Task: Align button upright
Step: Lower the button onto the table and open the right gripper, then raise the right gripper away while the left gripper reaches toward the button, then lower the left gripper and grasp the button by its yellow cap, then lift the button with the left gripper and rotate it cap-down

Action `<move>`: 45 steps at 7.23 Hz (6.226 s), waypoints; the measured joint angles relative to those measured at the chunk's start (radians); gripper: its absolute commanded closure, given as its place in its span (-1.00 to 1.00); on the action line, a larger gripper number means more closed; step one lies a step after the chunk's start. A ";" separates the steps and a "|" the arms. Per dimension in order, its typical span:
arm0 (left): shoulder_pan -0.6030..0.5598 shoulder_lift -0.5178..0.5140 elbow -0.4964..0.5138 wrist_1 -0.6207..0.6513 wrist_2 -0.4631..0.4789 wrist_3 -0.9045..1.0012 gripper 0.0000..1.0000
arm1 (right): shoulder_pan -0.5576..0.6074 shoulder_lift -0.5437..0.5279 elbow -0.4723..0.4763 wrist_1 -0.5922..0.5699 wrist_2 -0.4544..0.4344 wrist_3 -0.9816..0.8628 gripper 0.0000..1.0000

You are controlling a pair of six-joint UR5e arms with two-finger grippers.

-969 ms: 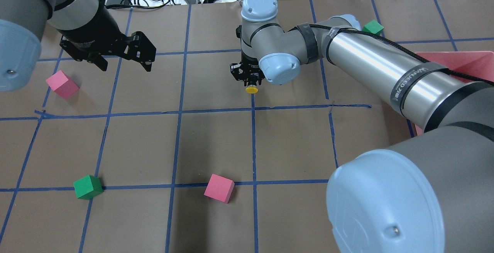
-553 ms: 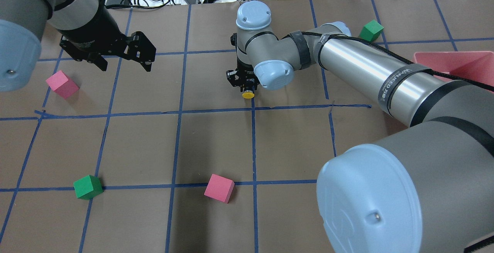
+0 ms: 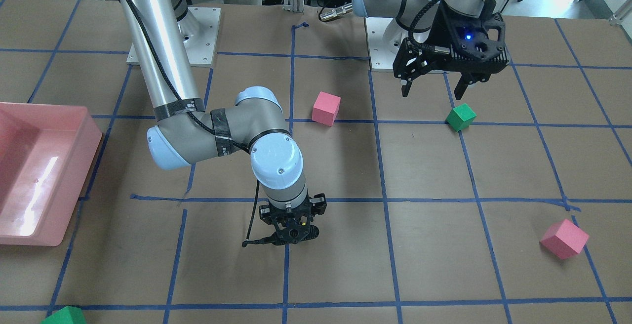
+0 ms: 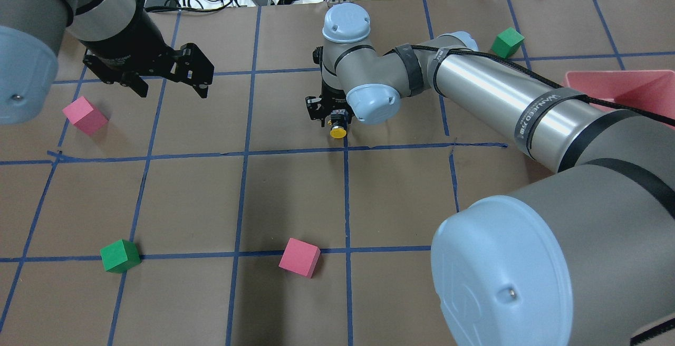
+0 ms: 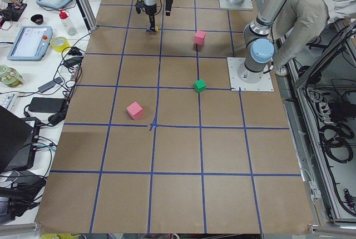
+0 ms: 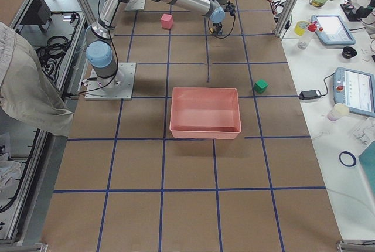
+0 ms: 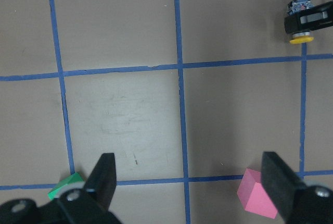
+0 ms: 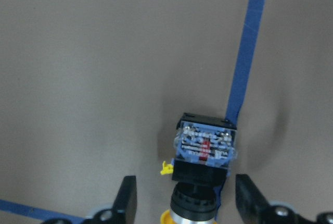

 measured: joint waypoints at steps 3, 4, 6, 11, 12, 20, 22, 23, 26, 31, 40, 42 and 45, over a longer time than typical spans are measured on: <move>0.000 -0.016 0.010 0.002 0.004 0.000 -1.00 | -0.014 -0.091 0.033 0.072 -0.040 -0.123 -1.00; -0.001 -0.023 0.014 0.006 0.003 -0.004 -1.00 | -0.035 -0.144 0.050 0.117 -0.065 -0.186 -1.00; -0.017 -0.048 -0.002 0.017 0.002 -0.016 -1.00 | -0.133 -0.264 0.084 0.198 -0.082 -0.331 -1.00; -0.175 -0.121 -0.247 0.487 0.020 -0.255 -1.00 | -0.349 -0.517 0.088 0.509 -0.155 -0.458 -1.00; -0.213 -0.151 -0.273 0.573 0.047 -0.316 -1.00 | -0.350 -0.548 0.084 0.518 -0.154 -0.445 -1.00; -0.398 -0.506 -0.329 1.198 0.170 -0.515 -0.99 | -0.302 -0.603 0.100 0.525 -0.123 -0.377 -1.00; -0.406 -0.593 -0.344 1.344 0.173 -0.480 -0.96 | -0.301 -0.603 0.102 0.526 -0.127 -0.376 -1.00; -0.412 -0.626 -0.343 1.385 0.173 -0.447 -0.96 | -0.301 -0.603 0.103 0.527 -0.128 -0.377 -1.00; -0.429 -0.672 -0.328 1.427 0.173 -0.420 -0.45 | -0.301 -0.602 0.105 0.528 -0.145 -0.377 -1.00; -0.434 -0.676 -0.306 1.430 0.173 -0.392 0.76 | -0.303 -0.606 0.126 0.529 -0.228 -0.386 -1.00; -0.328 -0.449 -0.053 0.598 -0.009 -0.483 1.00 | -0.302 -0.607 0.130 0.529 -0.235 -0.387 -1.00; -0.306 -0.446 -0.011 0.398 -0.178 -0.730 1.00 | -0.303 -0.605 0.130 0.529 -0.235 -0.387 -1.00; -0.244 -0.493 0.017 0.266 -0.442 -1.021 1.00 | -0.302 -0.605 0.130 0.534 -0.238 -0.386 -1.00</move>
